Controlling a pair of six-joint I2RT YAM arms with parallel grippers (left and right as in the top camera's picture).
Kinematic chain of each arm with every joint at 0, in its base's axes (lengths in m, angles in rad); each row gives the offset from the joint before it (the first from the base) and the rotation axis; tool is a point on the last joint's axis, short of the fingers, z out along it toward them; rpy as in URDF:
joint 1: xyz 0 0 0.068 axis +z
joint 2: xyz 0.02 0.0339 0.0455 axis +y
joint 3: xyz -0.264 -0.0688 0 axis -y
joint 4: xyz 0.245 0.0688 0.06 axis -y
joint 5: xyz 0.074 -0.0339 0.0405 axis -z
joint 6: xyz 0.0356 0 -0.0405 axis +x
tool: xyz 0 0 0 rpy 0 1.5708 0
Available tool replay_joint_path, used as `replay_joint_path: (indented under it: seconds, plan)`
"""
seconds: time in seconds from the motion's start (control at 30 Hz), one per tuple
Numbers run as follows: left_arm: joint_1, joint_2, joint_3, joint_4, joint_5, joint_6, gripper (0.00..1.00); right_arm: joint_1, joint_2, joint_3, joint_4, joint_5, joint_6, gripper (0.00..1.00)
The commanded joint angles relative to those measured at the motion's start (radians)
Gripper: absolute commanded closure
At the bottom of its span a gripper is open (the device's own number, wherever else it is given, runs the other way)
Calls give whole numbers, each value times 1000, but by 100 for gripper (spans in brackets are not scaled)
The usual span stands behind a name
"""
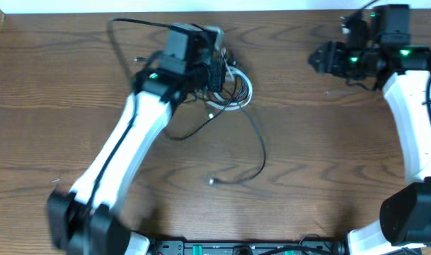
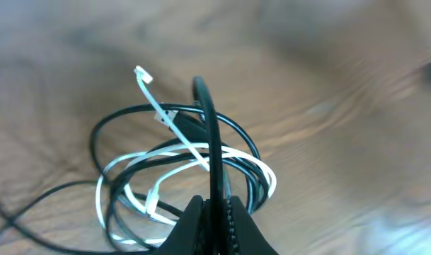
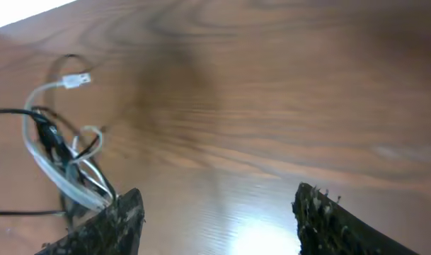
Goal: Untangle cables
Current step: 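Bring the right gripper to the bundle held by the left gripper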
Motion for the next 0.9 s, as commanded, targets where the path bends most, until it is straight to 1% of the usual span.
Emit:
replay_joint_path:
  seconds: [0.0,0.17,0.3,0.5,0.7,0.73,0.8,0.83,0.87]
  plan:
    - [0,-66,14,2,40,-99,92,64,-4,6,52,-140,-31,35]
    - [0,-90,14,2,43,-114,92,133,-4,6,108,-203,-31,34]
    - [1,-90,14,4,42,-114,93,190,2,6,109,-203,-38,33]
    - [1,-90,14,5,42,-114,92,262,60,6,109,-206,-42,33]
    - [1,-90,14,6,42,-114,93,319,127,6,115,-225,-98,35]
    - [1,-90,14,6,42,-114,92,327,140,6,116,-225,-102,36]
    - [1,-90,14,6,42,-114,93,332,163,6,124,-225,-101,43]
    - [1,-90,14,6,42,-114,92,332,179,6,135,-217,-101,59]
    - [2,-91,14,6,42,-114,93,330,185,6,139,-199,-98,70]
